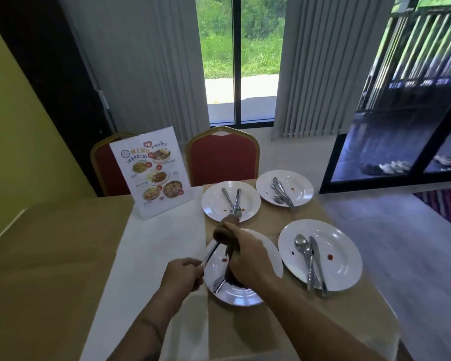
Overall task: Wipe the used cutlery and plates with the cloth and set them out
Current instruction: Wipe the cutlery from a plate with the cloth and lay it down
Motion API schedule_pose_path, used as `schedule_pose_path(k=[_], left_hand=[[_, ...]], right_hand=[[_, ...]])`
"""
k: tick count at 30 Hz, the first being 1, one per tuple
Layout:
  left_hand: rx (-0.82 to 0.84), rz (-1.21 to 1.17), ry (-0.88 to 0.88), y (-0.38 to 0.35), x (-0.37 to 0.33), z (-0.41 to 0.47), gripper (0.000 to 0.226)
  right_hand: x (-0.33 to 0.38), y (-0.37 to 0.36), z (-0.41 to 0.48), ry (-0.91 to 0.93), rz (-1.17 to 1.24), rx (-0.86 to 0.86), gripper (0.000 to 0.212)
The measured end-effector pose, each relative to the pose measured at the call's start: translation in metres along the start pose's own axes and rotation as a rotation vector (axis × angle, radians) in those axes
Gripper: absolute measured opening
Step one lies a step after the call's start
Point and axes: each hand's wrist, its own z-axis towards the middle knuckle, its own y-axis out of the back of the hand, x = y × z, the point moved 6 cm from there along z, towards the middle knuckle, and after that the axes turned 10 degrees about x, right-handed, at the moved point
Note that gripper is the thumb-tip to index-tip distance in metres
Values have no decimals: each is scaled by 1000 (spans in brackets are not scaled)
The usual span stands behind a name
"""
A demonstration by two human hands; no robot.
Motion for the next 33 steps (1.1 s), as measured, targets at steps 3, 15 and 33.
schedule_pose_path(k=[3, 15, 33], left_hand=[[42, -77, -27, 4, -11, -6, 11], [206, 110, -141, 75, -19, -6, 6], [346, 52, -255, 150, -44, 9, 7]], right_hand=[[16, -26, 6, 21, 12, 102, 67], [61, -47, 23, -191, 499, -147, 19], [112, -101, 68, -377, 873, -295, 27]])
